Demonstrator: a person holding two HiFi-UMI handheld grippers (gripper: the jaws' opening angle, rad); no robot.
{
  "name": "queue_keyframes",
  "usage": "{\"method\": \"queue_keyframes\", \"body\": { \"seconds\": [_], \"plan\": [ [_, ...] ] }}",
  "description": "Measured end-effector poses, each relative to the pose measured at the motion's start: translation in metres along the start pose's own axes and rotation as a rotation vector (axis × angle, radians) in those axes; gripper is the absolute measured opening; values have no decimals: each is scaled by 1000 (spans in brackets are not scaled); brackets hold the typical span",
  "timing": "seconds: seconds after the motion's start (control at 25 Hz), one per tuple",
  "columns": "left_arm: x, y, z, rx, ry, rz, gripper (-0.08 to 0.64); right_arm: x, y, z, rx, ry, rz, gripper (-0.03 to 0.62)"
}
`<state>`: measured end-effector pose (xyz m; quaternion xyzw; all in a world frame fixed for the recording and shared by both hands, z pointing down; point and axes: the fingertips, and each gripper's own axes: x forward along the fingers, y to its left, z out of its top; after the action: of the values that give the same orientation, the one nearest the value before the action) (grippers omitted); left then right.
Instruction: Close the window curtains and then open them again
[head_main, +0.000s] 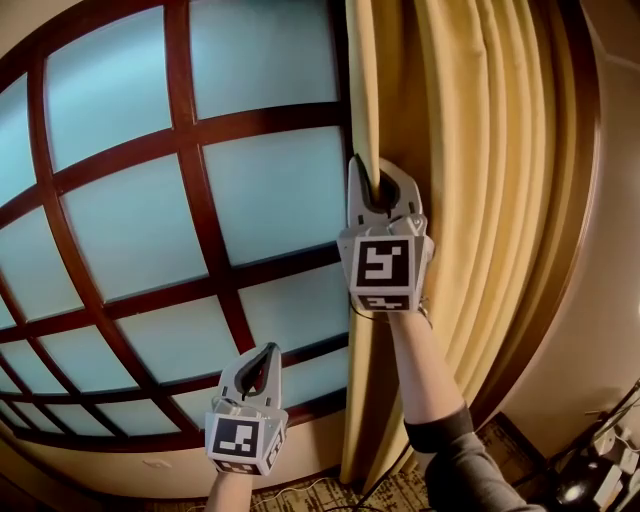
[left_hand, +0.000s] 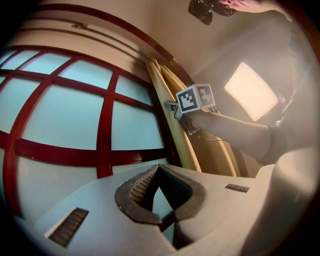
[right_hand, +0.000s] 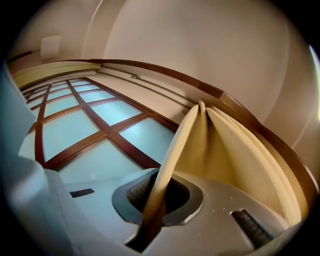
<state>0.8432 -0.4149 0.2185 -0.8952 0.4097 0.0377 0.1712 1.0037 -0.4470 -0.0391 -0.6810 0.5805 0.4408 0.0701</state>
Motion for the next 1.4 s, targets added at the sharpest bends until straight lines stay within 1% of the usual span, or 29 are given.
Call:
{"method": "queue_keyframes", "body": {
  "seconds": [0.12,0.32,0.52,0.56,0.72,0.88,1.0,1.04,1.12,1.16,1.2,1.24,1.32,1.4],
  "plan": [
    [-7,10,1,-51,8,30,0,5,21,10,-47,-16,49,15],
    [-24,34,-11,-56,33,74,0,15,58,30,-84,-64,131,18],
    [-48,70,-20,-53,23,151,0,26,105,68,-139,-134,219,18],
    [-53,76,-19,-64,25,163,0,28,114,77,-151,-145,230,18],
    [-76,104,-21,-56,44,205,0,39,151,110,-183,-177,259,20],
    [-97,136,-25,-67,52,265,0,54,184,141,-211,-218,281,20],
    [-113,147,-23,-62,57,277,0,53,199,164,-231,-240,305,20],
    [-118,150,-22,-64,58,279,0,51,210,170,-261,-242,331,18],
    [-128,160,-19,-68,55,290,0,45,253,179,-344,-268,421,14],
    [-134,167,-19,-56,57,294,0,41,281,186,-363,-294,471,14],
    [-140,175,-19,-44,59,301,0,37,305,195,-359,-322,511,14],
    [-147,183,-18,-37,60,312,0,34,324,206,-340,-349,534,14],
    [-164,200,-18,-32,64,343,0,32,348,233,-311,-388,545,14],
    [-186,220,-19,-34,74,383,0,35,367,257,-331,-406,552,15]
  ]
}}
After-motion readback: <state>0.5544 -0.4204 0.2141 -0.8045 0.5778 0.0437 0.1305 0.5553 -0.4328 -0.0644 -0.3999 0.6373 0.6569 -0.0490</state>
